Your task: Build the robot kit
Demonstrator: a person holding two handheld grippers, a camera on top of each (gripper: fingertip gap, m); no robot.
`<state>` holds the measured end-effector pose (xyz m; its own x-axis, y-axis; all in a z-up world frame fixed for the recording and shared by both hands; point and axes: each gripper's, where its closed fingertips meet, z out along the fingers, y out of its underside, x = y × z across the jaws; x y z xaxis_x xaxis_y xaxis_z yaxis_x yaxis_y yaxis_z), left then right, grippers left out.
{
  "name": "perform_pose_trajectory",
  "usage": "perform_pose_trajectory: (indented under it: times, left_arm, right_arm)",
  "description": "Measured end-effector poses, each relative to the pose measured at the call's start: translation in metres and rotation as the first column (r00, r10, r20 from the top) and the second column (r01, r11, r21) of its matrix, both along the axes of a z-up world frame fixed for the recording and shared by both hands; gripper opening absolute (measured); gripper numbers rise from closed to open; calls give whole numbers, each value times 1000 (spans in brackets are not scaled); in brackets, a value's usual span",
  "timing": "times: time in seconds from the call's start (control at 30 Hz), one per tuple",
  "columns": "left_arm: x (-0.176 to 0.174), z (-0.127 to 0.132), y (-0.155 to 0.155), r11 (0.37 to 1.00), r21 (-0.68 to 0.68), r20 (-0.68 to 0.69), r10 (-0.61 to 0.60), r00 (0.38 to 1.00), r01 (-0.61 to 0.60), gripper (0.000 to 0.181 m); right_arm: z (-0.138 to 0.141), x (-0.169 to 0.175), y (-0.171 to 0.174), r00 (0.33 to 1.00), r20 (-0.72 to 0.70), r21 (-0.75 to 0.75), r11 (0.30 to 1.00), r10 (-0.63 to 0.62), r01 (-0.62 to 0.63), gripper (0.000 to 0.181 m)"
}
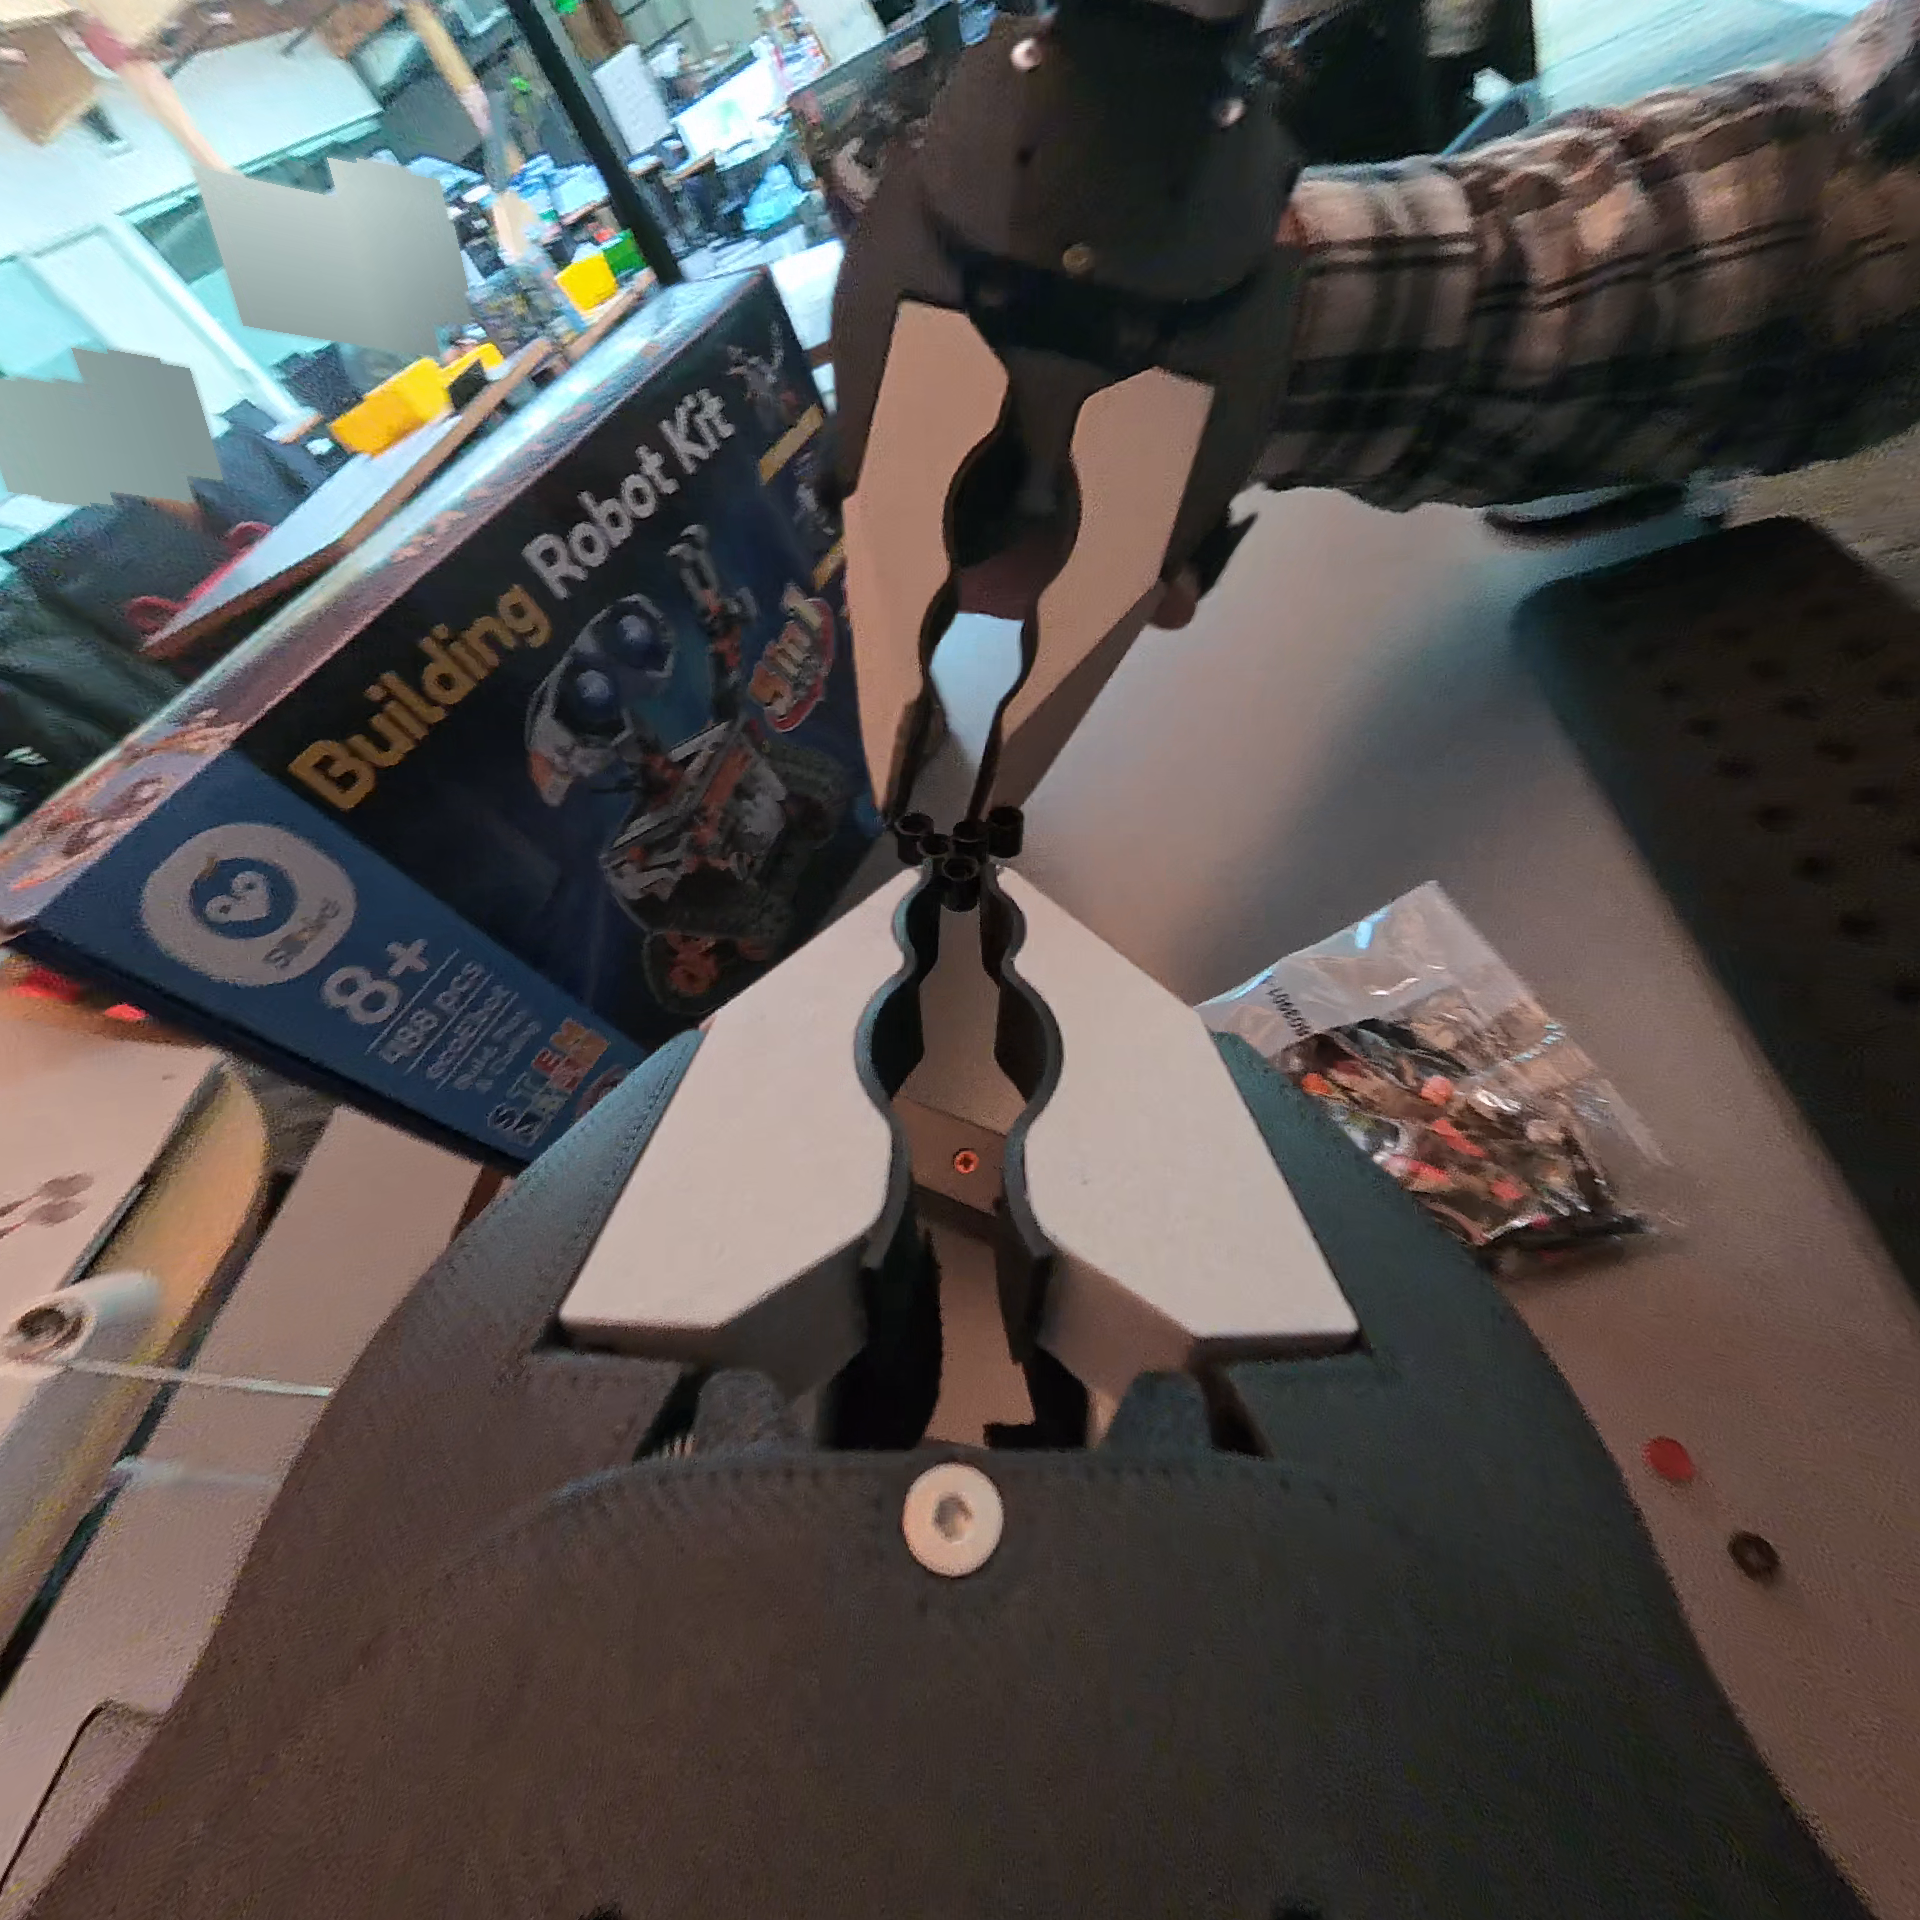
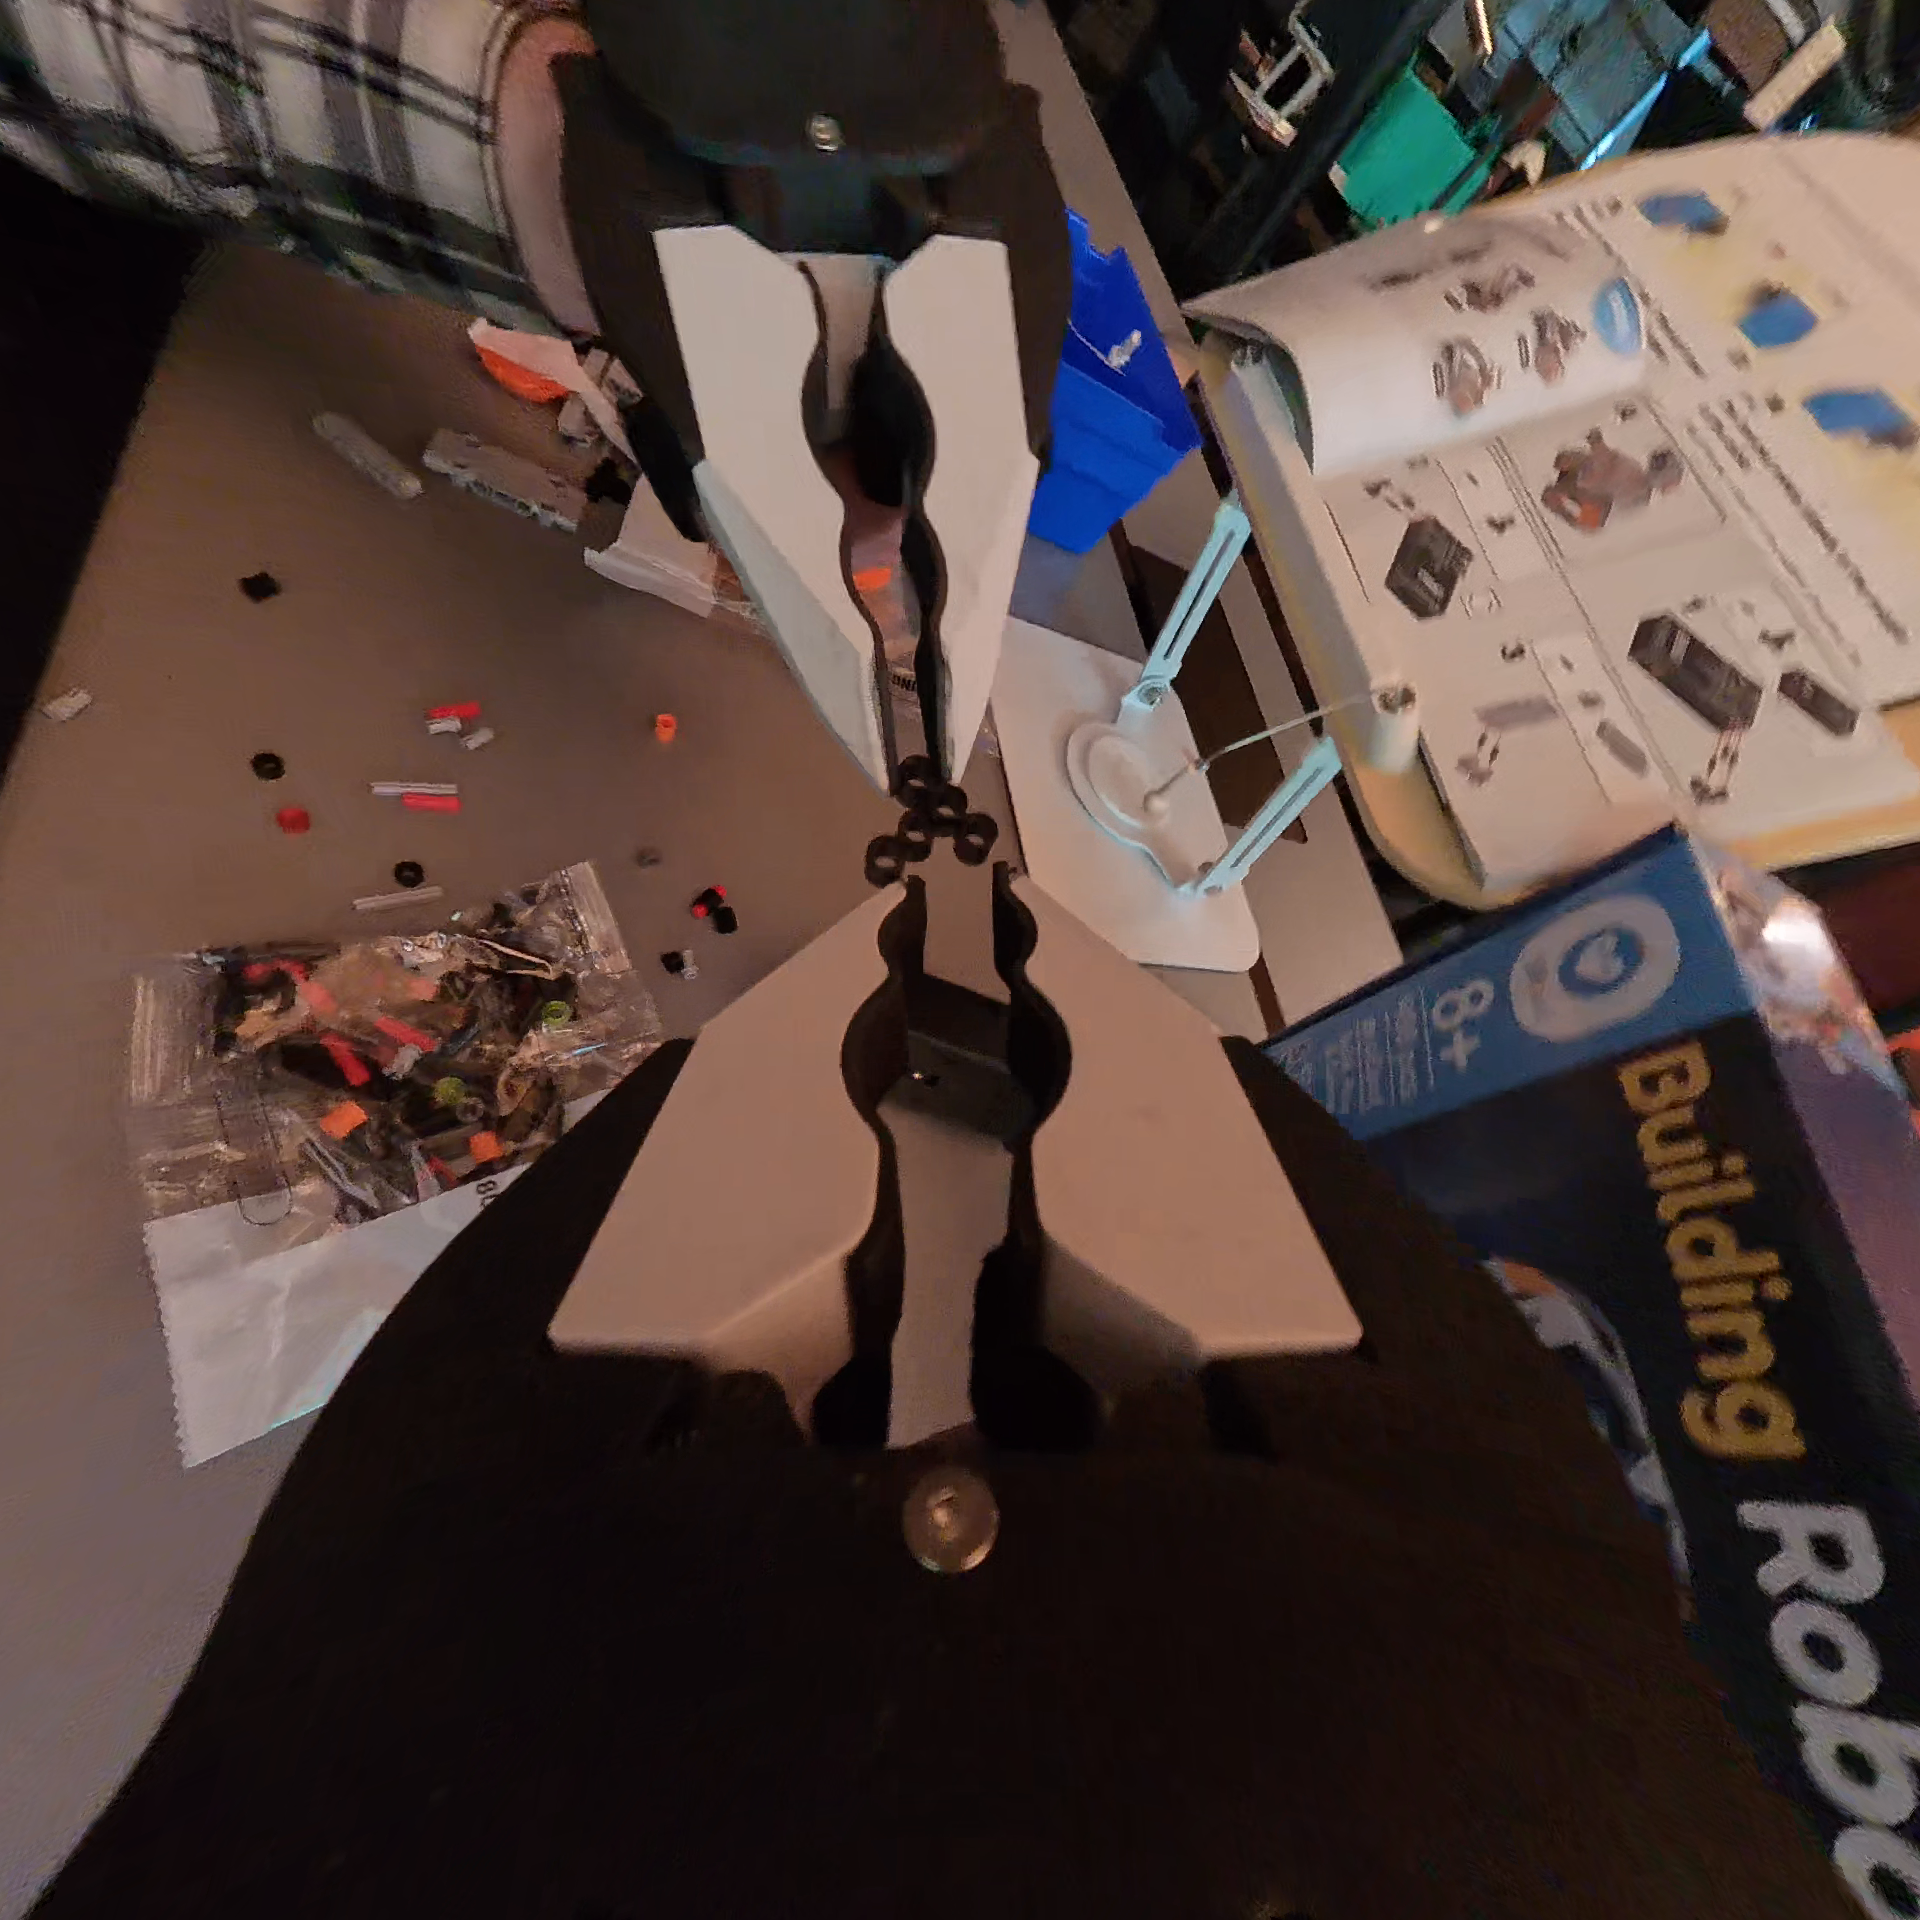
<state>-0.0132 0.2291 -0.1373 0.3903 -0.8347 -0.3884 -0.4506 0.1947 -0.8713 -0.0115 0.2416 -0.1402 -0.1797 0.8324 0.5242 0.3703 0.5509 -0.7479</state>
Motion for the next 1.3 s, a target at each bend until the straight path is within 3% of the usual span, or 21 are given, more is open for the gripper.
perform_pose_trajectory:
  times: [0.2,0.47,0.53,0.6,0.73,0.87,0.97,1.3]
  left_arm:
    - [5,0,-12,989,-58,-14,-138,990,137,5]
    - [5,-3,-15,961,-142,10,-237,971,236,5]
    - [4,-7,-3,973,-156,8,-171,985,170,6]
    - [-5,-15,23,984,-178,-2,-14,1000,14,7]
    - [-21,-44,53,948,-232,-30,215,976,-216,19]
    - [-18,-84,57,938,-182,-129,273,953,-294,23]
    - [-17,-99,61,933,-136,-160,311,937,-333,23]
    - [-17,-104,64,933,-96,-131,335,933,-348,24]
  right_arm:
    - [-2,-4,-10,996,24,74,993,87,-89,6]
    - [-4,-2,-17,990,30,9,991,137,-137,6]
    - [-8,-3,-6,995,41,10,996,92,-92,5]
    - [-13,-5,17,999,50,-21,1000,-7,8,5]
    - [-33,-7,70,976,58,-89,972,-211,215,5]
    - [-62,-16,96,946,106,-95,944,-306,316,5]
    - [-73,-23,104,933,124,-104,931,-337,350,5]
    - [-75,-29,105,937,131,-138,930,-325,342,5]
